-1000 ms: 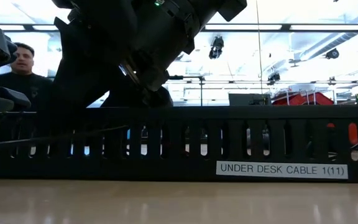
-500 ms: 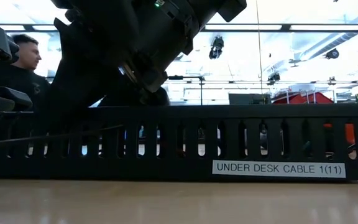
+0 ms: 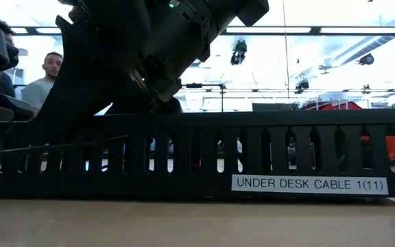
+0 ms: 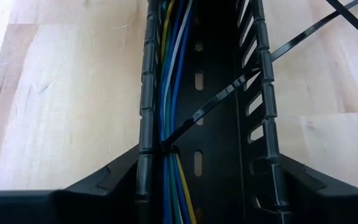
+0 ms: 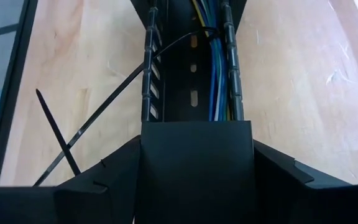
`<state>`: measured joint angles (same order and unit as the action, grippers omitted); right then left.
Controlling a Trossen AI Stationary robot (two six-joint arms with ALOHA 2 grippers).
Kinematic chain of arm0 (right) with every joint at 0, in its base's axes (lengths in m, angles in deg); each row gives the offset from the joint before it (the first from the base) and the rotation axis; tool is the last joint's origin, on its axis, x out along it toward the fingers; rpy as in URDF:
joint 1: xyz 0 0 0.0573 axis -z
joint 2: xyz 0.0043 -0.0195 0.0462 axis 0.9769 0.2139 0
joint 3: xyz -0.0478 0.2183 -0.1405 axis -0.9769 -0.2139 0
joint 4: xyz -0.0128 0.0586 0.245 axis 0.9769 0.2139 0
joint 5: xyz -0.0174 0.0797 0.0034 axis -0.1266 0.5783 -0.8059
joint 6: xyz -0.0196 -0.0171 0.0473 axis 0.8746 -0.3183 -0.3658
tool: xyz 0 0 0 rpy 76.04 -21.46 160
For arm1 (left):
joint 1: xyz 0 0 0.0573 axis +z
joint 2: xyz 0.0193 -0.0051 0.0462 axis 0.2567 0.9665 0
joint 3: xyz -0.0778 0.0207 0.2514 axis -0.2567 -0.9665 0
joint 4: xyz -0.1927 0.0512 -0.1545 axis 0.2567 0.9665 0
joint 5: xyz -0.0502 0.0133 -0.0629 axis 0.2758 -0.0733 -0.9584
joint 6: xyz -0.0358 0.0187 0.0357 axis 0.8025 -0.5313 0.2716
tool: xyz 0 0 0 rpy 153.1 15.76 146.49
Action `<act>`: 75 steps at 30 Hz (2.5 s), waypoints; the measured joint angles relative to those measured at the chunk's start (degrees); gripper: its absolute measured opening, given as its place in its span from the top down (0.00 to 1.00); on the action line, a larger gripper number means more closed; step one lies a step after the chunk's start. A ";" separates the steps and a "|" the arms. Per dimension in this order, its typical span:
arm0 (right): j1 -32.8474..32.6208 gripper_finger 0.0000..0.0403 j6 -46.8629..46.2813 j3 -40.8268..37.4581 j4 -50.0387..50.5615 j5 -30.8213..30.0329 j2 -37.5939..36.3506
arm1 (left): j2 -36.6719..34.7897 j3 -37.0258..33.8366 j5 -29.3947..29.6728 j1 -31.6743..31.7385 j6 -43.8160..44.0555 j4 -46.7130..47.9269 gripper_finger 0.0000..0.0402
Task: Ziptie cables
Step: Insert the black cable duct cover into the black cable duct
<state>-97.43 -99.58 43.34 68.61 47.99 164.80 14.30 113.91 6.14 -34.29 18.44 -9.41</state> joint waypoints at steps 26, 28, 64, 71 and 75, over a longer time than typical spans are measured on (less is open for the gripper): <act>-0.10 0.45 5.54 -0.43 -2.27 3.21 0.00 | 0.08 0.09 1.19 0.50 1.47 -1.25 0.43; -0.10 0.44 5.49 -0.44 -2.18 3.24 0.00 | 0.29 0.09 1.90 0.52 2.75 -1.56 0.42; -2.52 0.41 3.76 -0.42 -0.07 -0.48 -0.35 | 2.14 0.27 4.14 1.20 11.46 -2.51 0.42; -2.83 0.43 4.72 -0.40 0.09 0.63 -0.35 | 2.14 0.26 3.41 1.29 10.17 -2.59 0.41; -2.83 0.42 5.17 -0.33 0.30 1.11 -0.35 | 2.14 0.23 3.36 1.29 9.48 -2.55 0.42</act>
<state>-100.26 -94.41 43.01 68.90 49.10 164.45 16.45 114.13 9.50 -33.00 27.92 -11.96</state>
